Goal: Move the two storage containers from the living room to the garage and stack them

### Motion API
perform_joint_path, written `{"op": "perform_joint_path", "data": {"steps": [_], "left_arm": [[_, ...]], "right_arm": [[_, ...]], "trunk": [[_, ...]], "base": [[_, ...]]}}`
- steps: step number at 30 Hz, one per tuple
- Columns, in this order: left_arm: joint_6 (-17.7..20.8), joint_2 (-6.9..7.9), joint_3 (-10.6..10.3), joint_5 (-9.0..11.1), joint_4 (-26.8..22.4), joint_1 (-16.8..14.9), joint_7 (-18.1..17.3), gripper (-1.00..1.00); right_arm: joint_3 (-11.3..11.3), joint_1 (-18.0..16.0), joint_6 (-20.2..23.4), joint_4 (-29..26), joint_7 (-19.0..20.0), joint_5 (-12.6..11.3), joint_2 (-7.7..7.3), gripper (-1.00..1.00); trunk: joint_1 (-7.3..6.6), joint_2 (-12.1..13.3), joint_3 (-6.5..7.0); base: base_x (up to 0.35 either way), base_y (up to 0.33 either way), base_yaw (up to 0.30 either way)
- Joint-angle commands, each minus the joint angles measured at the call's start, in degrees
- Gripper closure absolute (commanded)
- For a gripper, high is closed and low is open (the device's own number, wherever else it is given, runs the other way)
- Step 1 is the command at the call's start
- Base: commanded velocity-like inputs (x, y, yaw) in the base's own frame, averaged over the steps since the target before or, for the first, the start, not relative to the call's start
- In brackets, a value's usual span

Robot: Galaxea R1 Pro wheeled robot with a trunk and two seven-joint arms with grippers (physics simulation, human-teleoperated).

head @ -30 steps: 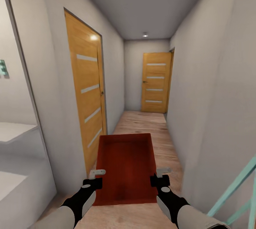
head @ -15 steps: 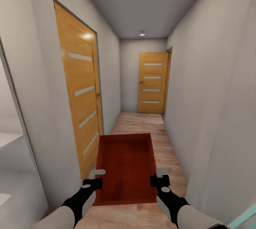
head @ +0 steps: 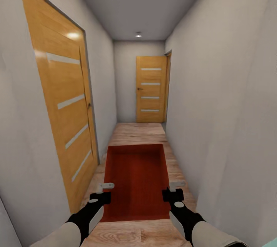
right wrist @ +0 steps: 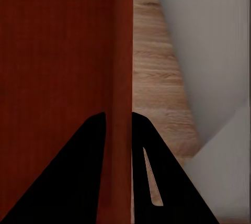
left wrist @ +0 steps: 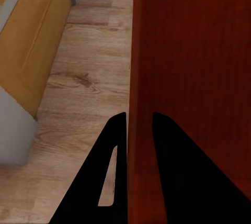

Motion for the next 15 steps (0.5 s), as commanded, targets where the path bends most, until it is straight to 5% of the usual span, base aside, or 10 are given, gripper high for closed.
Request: {"op": "perform_joint_path", "data": {"steps": [1, 15], "left_arm": [[0.17, 0.90, 3.06, -0.92, -0.40, -0.03, 2.34, 1.00], [0.17, 0.95, 3.06, -0.92, -0.40, -0.03, 2.37, 1.00]], "right_arm": [[-2.45, -0.07, -0.41, 0.19, -1.32, -5.14, -0.03, 1.00], [-2.43, -0.10, -0.30, 0.15, -1.27, -5.13, -0.03, 1.00]], "trunk": [[0.04, -0.06, -0.08], [0.04, -0.06, -0.08]], "base": [[0.320, 0.092, -0.135], [0.321, 0.023, -0.014]]}}
